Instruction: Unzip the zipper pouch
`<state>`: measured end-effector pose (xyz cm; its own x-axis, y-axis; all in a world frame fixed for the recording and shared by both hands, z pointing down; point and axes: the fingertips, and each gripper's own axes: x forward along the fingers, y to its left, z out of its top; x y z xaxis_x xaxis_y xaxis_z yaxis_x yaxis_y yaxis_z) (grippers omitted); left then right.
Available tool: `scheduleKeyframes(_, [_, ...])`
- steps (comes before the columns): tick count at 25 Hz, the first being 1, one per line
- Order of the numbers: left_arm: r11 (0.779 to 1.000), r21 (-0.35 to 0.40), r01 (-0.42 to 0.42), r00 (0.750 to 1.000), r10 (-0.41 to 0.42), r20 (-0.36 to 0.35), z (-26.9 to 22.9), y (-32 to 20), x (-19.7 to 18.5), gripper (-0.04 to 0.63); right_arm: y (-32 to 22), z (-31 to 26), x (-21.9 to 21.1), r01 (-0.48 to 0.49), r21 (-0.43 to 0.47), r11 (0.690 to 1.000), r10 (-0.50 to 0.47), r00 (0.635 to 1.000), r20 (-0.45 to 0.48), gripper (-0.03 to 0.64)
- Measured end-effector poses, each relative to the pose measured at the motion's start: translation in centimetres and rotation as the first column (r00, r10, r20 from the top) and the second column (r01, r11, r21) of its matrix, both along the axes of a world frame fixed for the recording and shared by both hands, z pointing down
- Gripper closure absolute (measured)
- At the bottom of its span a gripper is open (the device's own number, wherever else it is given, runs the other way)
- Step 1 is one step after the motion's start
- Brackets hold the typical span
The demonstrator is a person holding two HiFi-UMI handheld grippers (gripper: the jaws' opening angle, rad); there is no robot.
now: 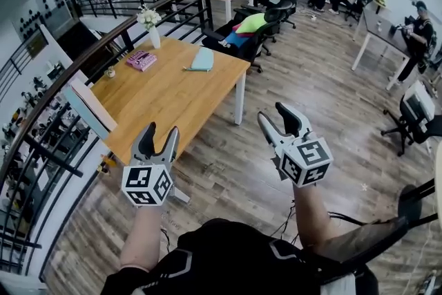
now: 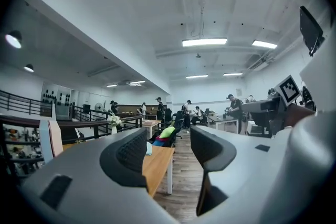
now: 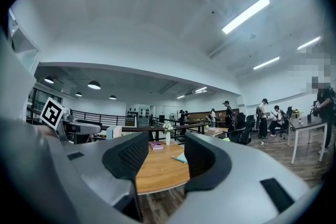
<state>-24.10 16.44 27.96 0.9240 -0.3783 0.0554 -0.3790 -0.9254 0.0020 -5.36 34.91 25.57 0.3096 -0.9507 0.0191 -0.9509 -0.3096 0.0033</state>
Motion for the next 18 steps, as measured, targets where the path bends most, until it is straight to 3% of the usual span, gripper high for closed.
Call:
scheduleKeyframes(8, [0.999, 0.050, -0.007, 0.999, 0.005, 0.043, 0.5, 0.7, 2.7, 0.333, 0.2, 1.7, 2.5, 0.010, -0.004, 1.000, -0.010, 1.000, 0.028, 0.391])
scheduleKeyframes(18, [0.997, 0.031, -0.064, 0.998, 0.064, -0.007, 1.5, -6.1, 10.2, 0.333, -6.2, 2.2, 8.2, -0.007, -0.055, 0.998, 0.006, 1.000, -0.009, 0.391])
